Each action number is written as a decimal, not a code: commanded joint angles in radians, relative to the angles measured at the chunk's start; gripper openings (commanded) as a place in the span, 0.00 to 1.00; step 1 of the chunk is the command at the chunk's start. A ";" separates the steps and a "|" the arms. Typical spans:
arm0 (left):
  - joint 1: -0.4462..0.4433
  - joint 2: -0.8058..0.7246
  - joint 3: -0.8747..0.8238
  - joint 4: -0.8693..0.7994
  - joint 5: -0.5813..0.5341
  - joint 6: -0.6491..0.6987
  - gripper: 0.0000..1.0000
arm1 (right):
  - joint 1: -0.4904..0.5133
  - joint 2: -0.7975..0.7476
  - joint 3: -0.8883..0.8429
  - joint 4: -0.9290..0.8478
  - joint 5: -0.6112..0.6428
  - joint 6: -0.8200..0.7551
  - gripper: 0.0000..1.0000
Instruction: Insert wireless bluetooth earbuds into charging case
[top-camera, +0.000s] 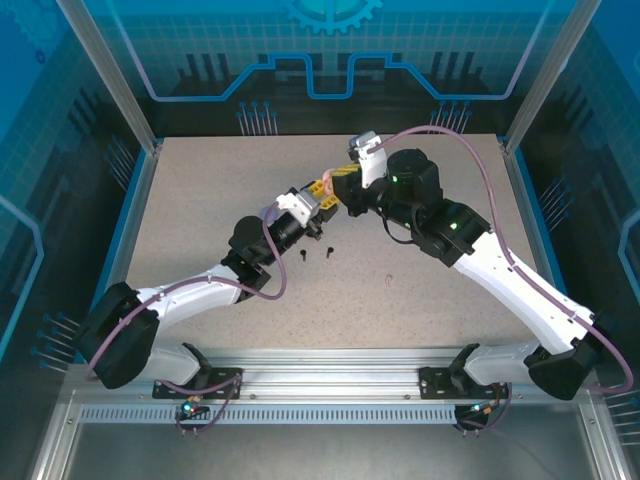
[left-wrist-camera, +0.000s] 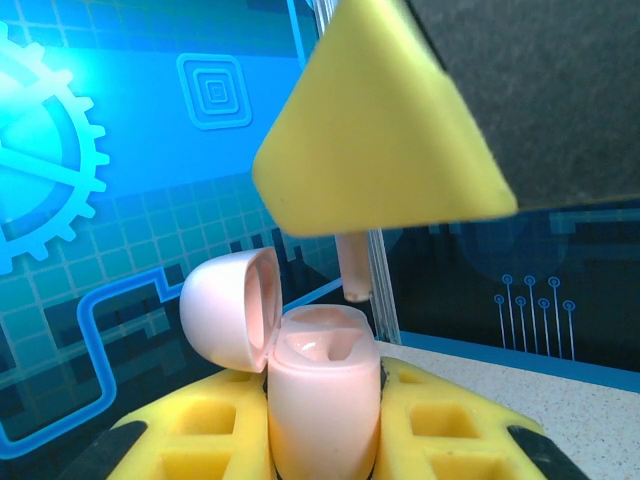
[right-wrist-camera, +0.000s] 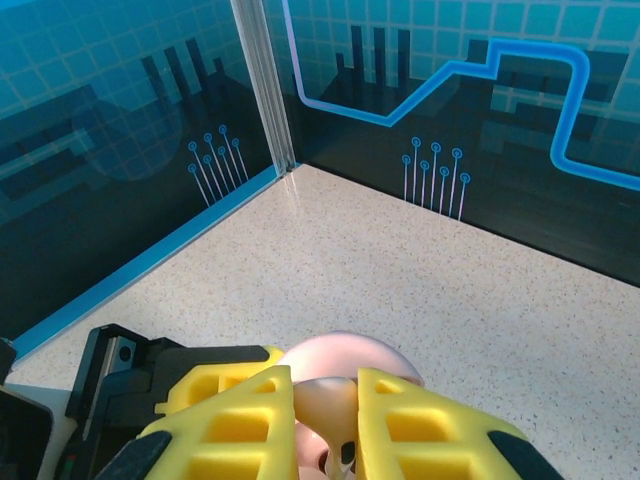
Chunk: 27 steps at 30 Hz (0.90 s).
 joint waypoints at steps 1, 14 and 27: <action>-0.007 -0.029 0.019 0.023 -0.015 0.016 0.00 | 0.015 -0.013 -0.017 0.019 -0.011 0.015 0.17; -0.007 -0.030 0.028 0.012 -0.013 0.022 0.00 | 0.011 0.007 -0.021 0.016 -0.027 0.022 0.16; -0.007 -0.044 0.026 0.006 -0.015 0.021 0.00 | -0.012 0.017 -0.052 0.024 -0.038 0.032 0.13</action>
